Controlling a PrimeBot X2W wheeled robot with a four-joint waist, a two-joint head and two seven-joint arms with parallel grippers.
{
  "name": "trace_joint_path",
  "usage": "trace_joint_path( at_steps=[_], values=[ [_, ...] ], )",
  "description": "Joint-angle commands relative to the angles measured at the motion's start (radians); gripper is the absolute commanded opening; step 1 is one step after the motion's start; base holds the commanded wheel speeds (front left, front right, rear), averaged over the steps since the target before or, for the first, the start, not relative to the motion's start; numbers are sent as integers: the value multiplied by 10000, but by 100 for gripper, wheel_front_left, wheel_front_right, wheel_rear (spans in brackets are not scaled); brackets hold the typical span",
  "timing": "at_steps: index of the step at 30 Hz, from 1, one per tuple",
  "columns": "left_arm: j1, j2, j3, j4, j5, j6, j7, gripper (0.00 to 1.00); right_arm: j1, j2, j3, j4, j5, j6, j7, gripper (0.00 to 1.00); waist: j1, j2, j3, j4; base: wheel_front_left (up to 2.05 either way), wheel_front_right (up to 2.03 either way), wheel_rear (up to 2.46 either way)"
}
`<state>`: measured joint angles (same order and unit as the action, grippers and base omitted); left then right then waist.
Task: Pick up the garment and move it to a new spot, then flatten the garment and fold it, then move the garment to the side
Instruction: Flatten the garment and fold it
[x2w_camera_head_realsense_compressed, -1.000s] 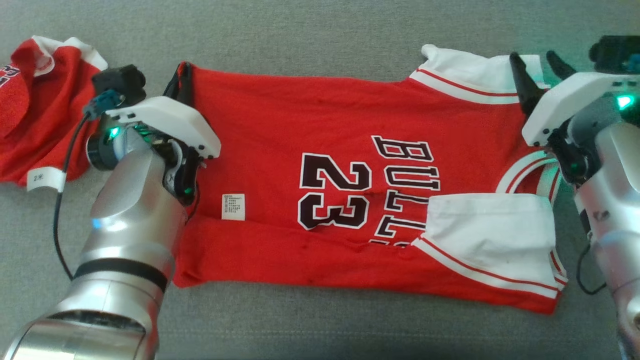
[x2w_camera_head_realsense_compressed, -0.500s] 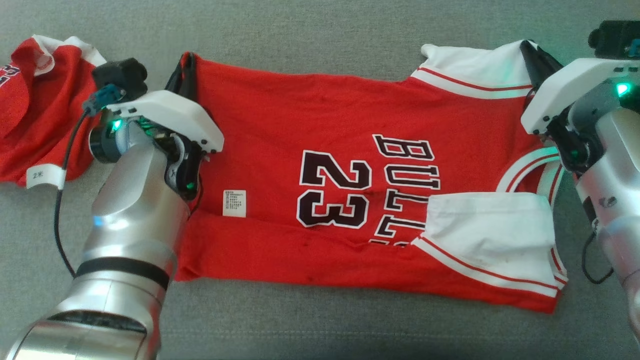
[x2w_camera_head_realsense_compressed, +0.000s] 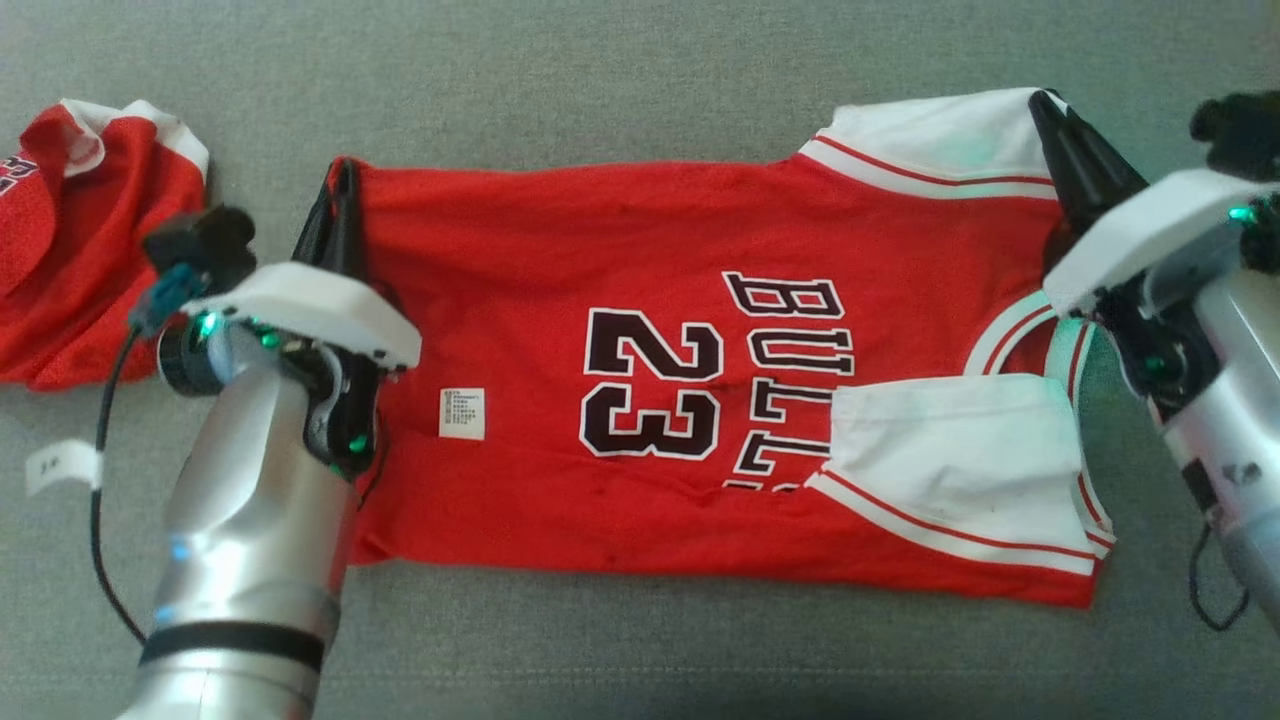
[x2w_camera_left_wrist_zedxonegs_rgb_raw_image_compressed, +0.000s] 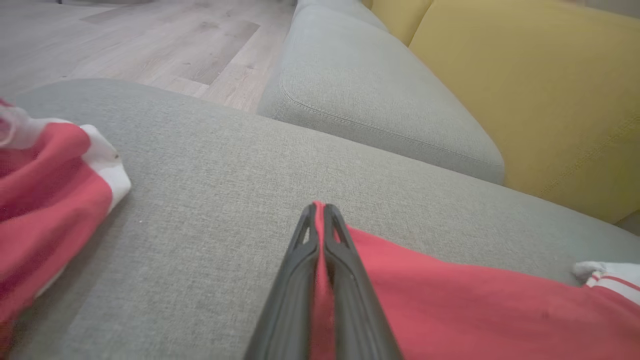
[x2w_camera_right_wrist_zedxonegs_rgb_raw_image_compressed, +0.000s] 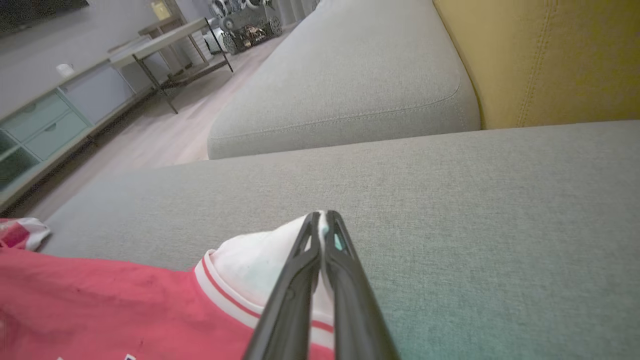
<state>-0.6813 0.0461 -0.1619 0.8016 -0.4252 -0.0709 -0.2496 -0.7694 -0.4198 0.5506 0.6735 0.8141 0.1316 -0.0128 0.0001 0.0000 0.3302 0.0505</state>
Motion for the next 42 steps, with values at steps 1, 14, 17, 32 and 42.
trace_joint_path(
  at_steps=[1, 14, 17, 32, 42],
  values=[
    [107, 379, 405, -561, 8, -60, -122, 0, 284, -269, 61, -629, 267, -9, -211, 0, -1, 0, -57, -6, 0, 0, 0],
    [2376, 569, 875, -2434, -881, -151, 430, 0, 3704, -1171, -478, -3996, 1628, -9, -303, 0, -1, 0, -493, -375, 0, 0, 0],
    [2880, 614, 1075, -2882, -1145, -59, 616, 0, 4369, -1207, -720, -4313, 1738, -9, -261, 0, -1, 0, -494, -491, 0, 0, 0],
    [5016, 523, 1400, -4581, -1900, 564, 1542, 0, 6535, -1009, -1149, -5061, 1616, -9, 83, 0, -1, 0, -666, -674, 0, 0, 0],
    [5558, 589, 1201, -4329, -1719, 945, 1830, 100, 6909, -792, -1150, -4580, 415, -9, 781, 100, -1, 0, -925, -736, 0, 0, 0]
  ],
)
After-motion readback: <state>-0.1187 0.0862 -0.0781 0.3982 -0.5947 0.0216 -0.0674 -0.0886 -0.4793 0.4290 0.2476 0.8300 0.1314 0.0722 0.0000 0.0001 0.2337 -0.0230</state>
